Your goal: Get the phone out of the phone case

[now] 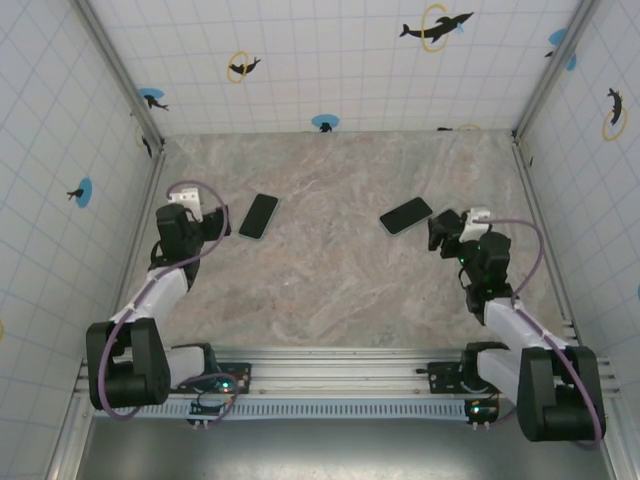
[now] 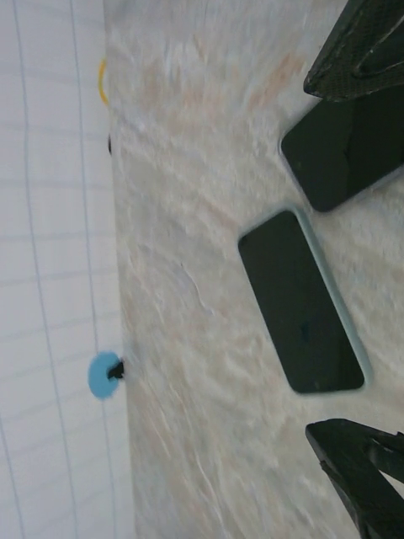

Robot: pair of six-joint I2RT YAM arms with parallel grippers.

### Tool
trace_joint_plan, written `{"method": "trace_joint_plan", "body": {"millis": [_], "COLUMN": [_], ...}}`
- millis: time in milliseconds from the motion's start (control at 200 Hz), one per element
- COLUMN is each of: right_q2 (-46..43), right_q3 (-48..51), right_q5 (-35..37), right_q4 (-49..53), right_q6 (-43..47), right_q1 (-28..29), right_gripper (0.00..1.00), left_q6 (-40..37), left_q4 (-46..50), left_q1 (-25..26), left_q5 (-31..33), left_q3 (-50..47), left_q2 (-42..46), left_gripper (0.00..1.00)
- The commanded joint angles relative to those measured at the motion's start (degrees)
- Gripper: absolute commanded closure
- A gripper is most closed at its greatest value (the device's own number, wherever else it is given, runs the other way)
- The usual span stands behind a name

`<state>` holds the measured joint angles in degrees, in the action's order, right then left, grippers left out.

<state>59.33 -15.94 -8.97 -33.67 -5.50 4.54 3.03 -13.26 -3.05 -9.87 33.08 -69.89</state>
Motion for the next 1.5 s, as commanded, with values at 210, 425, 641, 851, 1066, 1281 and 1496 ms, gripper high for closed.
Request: {"method": "trace_joint_plan", "body": {"millis": [210,425,641,851,1066,1281,1496], "right_q2": [5.9,11.2,16.0,20.6,24.6,26.6,27.9], "right_q3": [-16.2,-21.4,-24.5,-27.9,-31.0,-32.4,-33.3], "right_q5": [-6.9,-5.3,-4.0,-4.1,-4.3,-4.2,-4.0], "right_q4": [23.1,25.8,25.8,25.1,25.0,25.1,25.7], "right_q6": [-3.1,-3.9,-4.0,-4.9,-5.0,-5.3,-5.5], "right_q1": [10.1,17.6,22.6,26.3,28.5,29.3,29.4], "right_gripper": [0.01,0.01,0.01,0.01,0.01,0.01,0.01], "left_q6": [-7.4,-14.9,-19.1,-19.8,-20.1,-20.3,-19.1], "left_q4": [19.8,28.0,29.4,31.2,31.6,31.8,31.3], "left_q1": [1.8,4.1,6.9,8.7,10.0,11.3,11.5], "left_q5": [-12.9,-13.3,-10.9,-7.5,-6.5,-3.4,0.7], "left_q3": [15.4,26.4,31.4,36.2,37.7,38.6,39.7], "left_q2": [-13.5,-25.4,-31.4,-37.4,-40.7,-43.3,-45.3], "left_gripper": [0.02,0.02,0.02,0.02,0.02,0.02,0.02]}}
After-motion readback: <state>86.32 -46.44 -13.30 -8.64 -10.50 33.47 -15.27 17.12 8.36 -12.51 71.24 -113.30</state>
